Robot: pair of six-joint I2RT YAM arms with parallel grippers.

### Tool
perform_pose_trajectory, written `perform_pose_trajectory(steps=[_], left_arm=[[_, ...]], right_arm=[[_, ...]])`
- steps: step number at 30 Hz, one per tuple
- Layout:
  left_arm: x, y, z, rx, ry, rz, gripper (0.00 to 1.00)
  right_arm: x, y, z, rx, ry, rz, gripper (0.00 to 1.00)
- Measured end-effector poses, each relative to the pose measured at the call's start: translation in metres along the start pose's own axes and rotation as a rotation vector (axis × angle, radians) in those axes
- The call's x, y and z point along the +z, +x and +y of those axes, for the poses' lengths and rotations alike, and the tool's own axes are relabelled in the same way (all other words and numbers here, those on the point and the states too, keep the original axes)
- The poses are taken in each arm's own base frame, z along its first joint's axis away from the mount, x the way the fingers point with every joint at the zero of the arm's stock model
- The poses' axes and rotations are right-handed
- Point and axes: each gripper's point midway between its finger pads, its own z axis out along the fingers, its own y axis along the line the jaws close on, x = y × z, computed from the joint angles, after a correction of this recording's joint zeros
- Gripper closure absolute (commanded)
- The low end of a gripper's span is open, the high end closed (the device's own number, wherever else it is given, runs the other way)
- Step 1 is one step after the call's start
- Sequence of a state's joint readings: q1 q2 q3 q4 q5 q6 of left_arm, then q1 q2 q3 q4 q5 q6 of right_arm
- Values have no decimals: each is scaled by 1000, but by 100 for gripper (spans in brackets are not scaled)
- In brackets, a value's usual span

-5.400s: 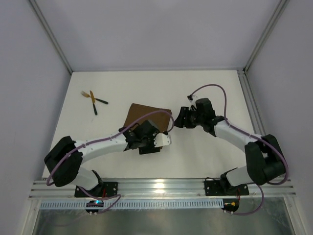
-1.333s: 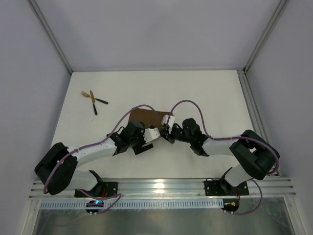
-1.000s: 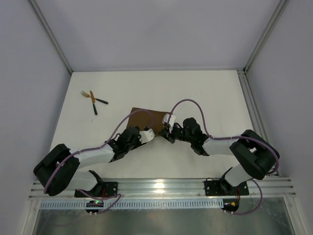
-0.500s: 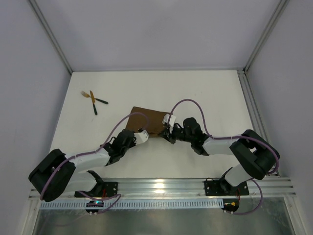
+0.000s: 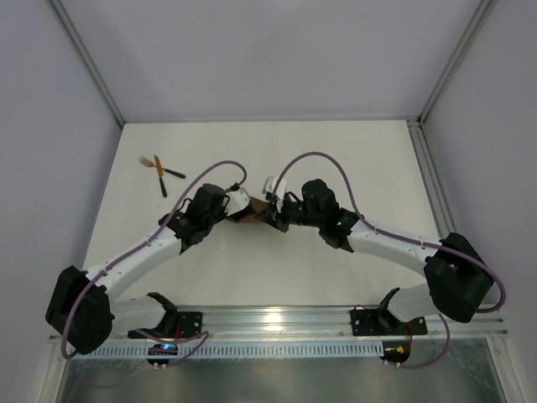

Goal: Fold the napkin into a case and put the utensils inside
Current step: Turn over the upper triangle folded napkin at the center of the board.

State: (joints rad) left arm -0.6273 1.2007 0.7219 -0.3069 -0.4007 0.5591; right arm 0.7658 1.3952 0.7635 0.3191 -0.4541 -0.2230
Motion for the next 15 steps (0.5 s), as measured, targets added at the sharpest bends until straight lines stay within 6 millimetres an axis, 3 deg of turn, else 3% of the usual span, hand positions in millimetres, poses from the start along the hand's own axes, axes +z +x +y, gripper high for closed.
perform_pose_trajectory(steps=[3,7,11,15], left_arm=[[-16,-5,46,-11,-55,42,100],[-37,8,108,-71,-151,95,100],[-54,30,144,-84,-205,154,100],[-61,54,164,-40,-245,232,100]], right_arm=[[13,-42,22,20,-52,-71,97],[40,-77,46,138,-96,-149,97],[77,-90,62,269,-115,-193,97],[116,-100,94,424,-174,-242,97]])
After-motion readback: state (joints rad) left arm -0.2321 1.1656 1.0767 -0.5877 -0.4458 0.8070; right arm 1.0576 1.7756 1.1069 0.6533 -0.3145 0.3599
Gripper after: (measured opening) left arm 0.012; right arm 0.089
